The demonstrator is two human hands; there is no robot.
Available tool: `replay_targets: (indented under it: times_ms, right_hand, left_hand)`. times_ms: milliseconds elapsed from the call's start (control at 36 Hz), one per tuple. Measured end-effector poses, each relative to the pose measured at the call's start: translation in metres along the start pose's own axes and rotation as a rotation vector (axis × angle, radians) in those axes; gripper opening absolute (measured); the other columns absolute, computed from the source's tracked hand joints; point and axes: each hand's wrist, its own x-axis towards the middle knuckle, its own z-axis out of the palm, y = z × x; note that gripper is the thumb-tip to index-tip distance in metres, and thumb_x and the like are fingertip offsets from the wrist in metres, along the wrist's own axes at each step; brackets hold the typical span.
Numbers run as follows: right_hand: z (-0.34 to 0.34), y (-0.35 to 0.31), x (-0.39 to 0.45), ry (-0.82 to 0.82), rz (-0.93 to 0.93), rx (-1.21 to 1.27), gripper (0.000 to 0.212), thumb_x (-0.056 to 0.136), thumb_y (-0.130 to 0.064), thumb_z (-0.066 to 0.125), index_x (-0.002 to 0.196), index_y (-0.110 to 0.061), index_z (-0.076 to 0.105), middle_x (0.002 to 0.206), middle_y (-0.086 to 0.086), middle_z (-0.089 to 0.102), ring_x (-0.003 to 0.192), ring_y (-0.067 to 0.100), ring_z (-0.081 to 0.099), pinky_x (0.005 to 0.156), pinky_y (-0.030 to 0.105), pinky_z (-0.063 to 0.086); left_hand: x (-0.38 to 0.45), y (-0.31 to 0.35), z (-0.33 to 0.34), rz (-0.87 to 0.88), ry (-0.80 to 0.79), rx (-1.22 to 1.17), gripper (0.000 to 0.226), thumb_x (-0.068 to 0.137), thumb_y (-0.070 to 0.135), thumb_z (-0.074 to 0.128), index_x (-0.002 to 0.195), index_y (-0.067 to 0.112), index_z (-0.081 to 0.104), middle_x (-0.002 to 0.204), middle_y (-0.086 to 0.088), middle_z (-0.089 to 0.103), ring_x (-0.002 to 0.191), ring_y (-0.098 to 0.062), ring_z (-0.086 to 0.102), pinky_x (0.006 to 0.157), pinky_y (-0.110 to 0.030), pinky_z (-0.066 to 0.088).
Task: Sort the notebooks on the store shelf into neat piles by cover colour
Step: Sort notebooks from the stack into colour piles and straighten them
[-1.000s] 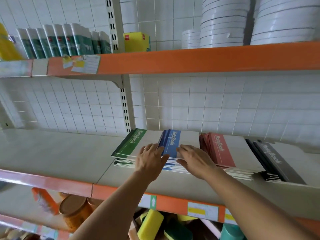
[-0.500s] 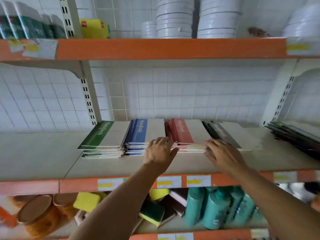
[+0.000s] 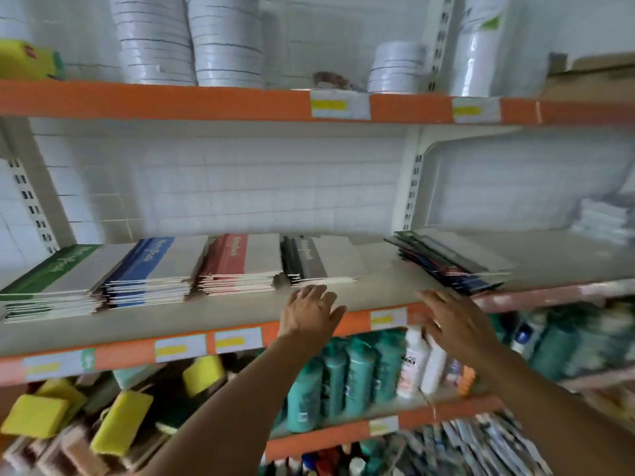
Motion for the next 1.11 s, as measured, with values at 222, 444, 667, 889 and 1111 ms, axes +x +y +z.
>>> replay_targets:
  times_ms: [222, 444, 667, 889, 1111]
  right_hand:
    - [0.001, 0.084, -0.024, -0.069, 0.090, 0.066, 0.049, 0.095, -0.039, 0.051, 0.138, -0.016, 0.048, 0.132, 0.003, 0.057, 0.120, 0.022, 0.054, 0.097, 0.032, 0.041]
    - [0.009, 0.134, -0.007, -0.108, 0.125, 0.015, 0.051, 0.098, -0.035, 0.045, 0.145, -0.019, 0.037, 0.144, 0.001, 0.046, 0.130, 0.019, 0.044, 0.105, 0.029, 0.033]
    - [0.013, 0.173, 0.035, -0.148, 0.177, -0.025, 0.049, 0.100, -0.040, 0.040, 0.145, -0.022, 0.033, 0.146, -0.003, 0.042, 0.132, 0.016, 0.039, 0.107, 0.029, 0.032]
    - [0.026, 0.202, 0.077, -0.347, 0.130, -0.037, 0.070, 0.097, -0.052, 0.039, 0.153, -0.022, 0.010, 0.160, 0.000, 0.010, 0.146, 0.019, 0.013, 0.119, 0.036, 0.015]
    - [0.036, 0.222, 0.101, -0.461, 0.020, 0.068, 0.089, 0.088, -0.063, 0.048, 0.153, -0.028, -0.003, 0.161, -0.003, -0.003, 0.148, 0.019, 0.003, 0.120, 0.040, 0.007]
  left_hand:
    - [0.021, 0.081, 0.031, 0.069, -0.031, 0.030, 0.044, 0.100, 0.047, 0.034, 0.135, 0.027, 0.050, 0.147, 0.003, 0.041, 0.137, -0.017, 0.032, 0.110, -0.029, 0.019]
    - [0.070, 0.122, 0.053, 0.112, -0.053, 0.011, 0.044, 0.101, 0.047, 0.032, 0.139, 0.029, 0.044, 0.151, 0.005, 0.035, 0.140, -0.015, 0.026, 0.112, -0.028, 0.016]
    - [0.131, 0.140, 0.070, 0.133, -0.020, -0.010, 0.045, 0.100, 0.048, 0.031, 0.140, 0.031, 0.043, 0.152, 0.007, 0.034, 0.140, -0.013, 0.026, 0.112, -0.027, 0.018]
    - [0.168, 0.159, 0.079, 0.134, 0.010, -0.023, 0.042, 0.101, 0.046, 0.031, 0.136, 0.029, 0.047, 0.146, 0.005, 0.041, 0.136, -0.014, 0.033, 0.110, -0.029, 0.023]
    - [0.179, 0.181, 0.088, 0.024, 0.070, -0.017, 0.042, 0.100, 0.044, 0.034, 0.135, 0.025, 0.049, 0.143, 0.006, 0.045, 0.133, -0.015, 0.036, 0.107, -0.027, 0.025]
